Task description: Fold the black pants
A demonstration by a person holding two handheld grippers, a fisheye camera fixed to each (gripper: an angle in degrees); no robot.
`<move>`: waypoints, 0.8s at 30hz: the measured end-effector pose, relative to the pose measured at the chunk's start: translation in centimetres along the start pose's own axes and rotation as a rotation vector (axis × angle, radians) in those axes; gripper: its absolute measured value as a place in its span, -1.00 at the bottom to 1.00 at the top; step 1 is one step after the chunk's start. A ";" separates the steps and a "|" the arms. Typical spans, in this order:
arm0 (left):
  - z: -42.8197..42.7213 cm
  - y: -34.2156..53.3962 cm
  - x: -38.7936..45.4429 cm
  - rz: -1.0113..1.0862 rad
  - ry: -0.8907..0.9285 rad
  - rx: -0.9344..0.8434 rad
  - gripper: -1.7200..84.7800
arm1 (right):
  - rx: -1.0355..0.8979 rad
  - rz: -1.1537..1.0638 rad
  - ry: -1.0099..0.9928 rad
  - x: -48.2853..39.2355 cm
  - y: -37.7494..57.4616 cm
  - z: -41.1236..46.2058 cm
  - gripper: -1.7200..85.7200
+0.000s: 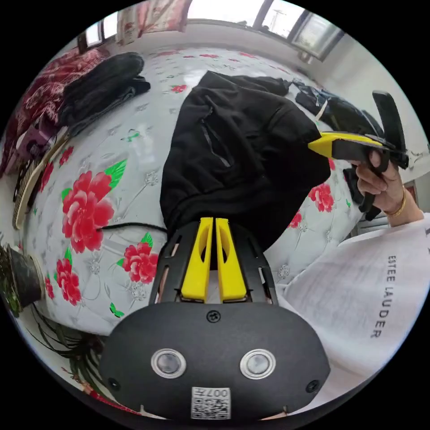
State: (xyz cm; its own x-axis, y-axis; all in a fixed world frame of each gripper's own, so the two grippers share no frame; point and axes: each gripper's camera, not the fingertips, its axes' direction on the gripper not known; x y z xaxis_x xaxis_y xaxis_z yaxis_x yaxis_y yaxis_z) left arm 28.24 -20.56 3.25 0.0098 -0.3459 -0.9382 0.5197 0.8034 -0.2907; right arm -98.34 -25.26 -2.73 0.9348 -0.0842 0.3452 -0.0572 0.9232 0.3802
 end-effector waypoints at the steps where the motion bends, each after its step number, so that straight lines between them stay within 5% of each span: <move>1: -1.3 1.7 -2.3 -0.067 0.053 0.048 -0.94 | 0.020 -0.083 -0.089 -2.2 -1.7 0.2 -0.95; 5: -6.2 9.1 -8.9 -0.205 0.227 0.244 -0.76 | -0.003 -0.303 -0.354 -9.8 -7.9 2.7 -0.94; 12: -8.6 17.8 -15.8 -0.506 0.177 0.350 -0.76 | -0.247 -0.514 -0.577 -17.8 -13.6 9.9 -0.87; 15: -6.7 19.9 -18.0 -0.626 0.144 0.272 -0.74 | -0.254 -0.512 -0.435 -16.3 -13.6 10.5 -0.84; 24: -8.0 27.2 -24.9 -0.871 0.069 0.325 -0.72 | 0.030 0.217 0.454 12.9 -12.0 -7.7 -0.81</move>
State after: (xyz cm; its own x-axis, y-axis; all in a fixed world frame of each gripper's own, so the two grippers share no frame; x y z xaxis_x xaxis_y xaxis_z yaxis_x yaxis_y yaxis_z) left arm 35.32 13.74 17.21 -0.5412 -0.7249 -0.4261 0.5335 0.0957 -0.8404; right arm -82.89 -34.57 -9.44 0.9581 0.2862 0.0138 -0.2711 0.8897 0.3673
